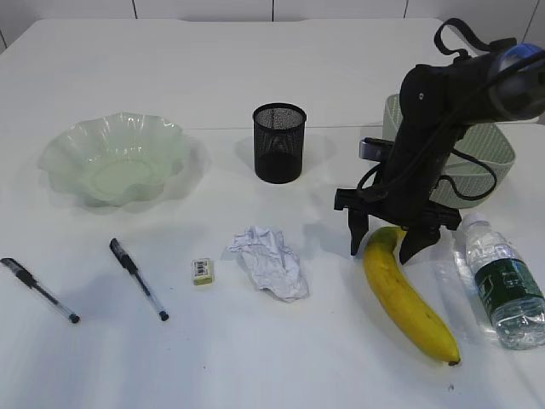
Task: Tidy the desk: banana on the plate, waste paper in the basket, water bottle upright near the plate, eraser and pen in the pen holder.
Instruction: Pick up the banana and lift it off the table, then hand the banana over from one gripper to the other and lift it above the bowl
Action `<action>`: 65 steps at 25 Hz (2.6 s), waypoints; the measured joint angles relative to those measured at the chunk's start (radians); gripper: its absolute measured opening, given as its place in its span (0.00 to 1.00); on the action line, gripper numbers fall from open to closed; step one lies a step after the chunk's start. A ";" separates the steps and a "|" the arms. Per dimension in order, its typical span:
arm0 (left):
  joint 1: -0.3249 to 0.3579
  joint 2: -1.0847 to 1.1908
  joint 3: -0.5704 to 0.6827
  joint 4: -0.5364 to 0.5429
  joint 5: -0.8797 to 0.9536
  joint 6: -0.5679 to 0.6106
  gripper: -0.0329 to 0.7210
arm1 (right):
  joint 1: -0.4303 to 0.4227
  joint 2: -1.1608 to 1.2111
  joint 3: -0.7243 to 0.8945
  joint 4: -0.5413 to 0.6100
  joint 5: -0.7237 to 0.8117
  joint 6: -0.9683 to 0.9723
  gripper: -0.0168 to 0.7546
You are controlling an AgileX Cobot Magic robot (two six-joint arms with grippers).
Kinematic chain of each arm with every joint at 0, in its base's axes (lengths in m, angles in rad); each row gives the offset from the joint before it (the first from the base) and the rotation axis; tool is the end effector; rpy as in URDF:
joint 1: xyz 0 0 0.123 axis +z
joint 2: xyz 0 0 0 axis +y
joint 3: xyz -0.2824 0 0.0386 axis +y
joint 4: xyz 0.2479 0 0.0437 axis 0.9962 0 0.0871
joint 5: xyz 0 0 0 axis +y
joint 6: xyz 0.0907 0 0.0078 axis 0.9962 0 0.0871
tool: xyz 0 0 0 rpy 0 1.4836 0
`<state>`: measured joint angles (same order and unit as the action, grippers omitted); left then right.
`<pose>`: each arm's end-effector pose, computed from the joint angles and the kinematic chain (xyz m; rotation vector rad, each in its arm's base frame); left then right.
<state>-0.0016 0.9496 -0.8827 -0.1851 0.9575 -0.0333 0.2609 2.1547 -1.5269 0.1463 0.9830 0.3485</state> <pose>0.1710 -0.0140 0.3300 -0.1110 2.4994 -0.2479 0.4017 0.1187 0.1368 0.2592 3.1162 0.2068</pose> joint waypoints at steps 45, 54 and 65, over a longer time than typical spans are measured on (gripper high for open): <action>0.000 0.003 0.000 0.002 -0.015 0.002 0.60 | 0.000 -0.415 0.006 0.210 0.054 -0.348 0.34; 0.000 0.003 0.000 -0.024 -0.017 0.003 0.59 | 0.000 -0.618 0.241 0.530 -0.012 -0.665 0.33; 0.000 0.007 0.000 -0.354 -0.020 0.306 0.59 | 0.000 -0.665 0.341 1.198 -0.051 -1.216 0.33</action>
<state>-0.0016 0.9566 -0.8827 -0.5392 0.9371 0.2726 0.2609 1.4895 -1.1856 1.3444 0.9322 -0.8675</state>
